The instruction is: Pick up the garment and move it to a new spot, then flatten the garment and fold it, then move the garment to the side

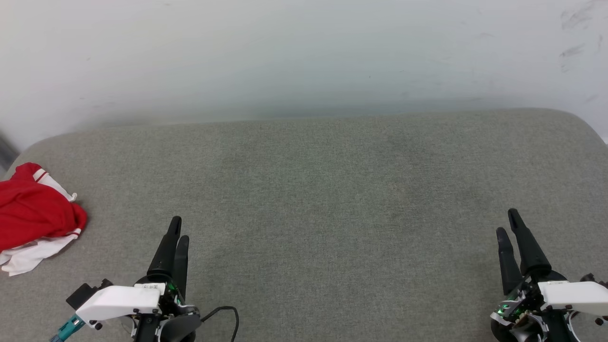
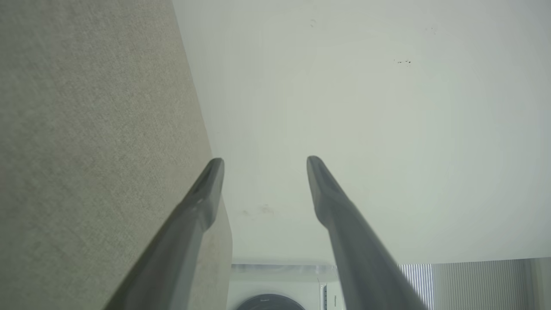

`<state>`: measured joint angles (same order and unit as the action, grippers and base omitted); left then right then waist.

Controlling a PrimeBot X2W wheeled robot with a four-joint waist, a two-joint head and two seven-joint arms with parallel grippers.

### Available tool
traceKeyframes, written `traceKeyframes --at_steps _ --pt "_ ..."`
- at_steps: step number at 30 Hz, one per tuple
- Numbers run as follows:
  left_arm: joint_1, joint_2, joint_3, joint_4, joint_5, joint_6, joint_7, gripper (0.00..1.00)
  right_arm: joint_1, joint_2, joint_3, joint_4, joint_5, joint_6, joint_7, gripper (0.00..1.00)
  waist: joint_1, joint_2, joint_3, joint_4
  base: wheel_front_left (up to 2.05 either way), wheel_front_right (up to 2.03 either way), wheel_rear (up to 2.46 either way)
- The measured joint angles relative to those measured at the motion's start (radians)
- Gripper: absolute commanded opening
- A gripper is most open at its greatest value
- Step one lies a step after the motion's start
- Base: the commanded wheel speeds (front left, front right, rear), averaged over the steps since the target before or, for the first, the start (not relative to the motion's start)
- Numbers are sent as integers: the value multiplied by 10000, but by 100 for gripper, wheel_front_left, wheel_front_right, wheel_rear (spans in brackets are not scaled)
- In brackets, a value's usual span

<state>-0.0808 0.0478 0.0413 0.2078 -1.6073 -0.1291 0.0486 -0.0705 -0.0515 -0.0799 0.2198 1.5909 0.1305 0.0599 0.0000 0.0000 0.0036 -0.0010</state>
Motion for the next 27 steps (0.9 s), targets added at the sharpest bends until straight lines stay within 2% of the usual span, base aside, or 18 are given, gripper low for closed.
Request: traceKeyframes --at_steps 8,18,23,27 --pt "-1 8 -303 -456 228 -2 -357 100 107 -77 274 -351 -376 0 -359 100 0 0 8 4 0 0 0" --pt "2 17 -456 -769 752 -2 -754 100 109 -314 665 -671 -1557 0 -842 100 0 1 16 9 0 0 0" --pt "2 94 -688 -895 1417 -2 -934 100 108 -523 830 -731 -2807 0 -1043 100 0 0 13 5 0 0 0" --pt "2 397 -905 -846 2525 -2 -1064 100 106 -604 905 -748 -4094 0 -1170 100 0 0 -2 5 0 0 0"
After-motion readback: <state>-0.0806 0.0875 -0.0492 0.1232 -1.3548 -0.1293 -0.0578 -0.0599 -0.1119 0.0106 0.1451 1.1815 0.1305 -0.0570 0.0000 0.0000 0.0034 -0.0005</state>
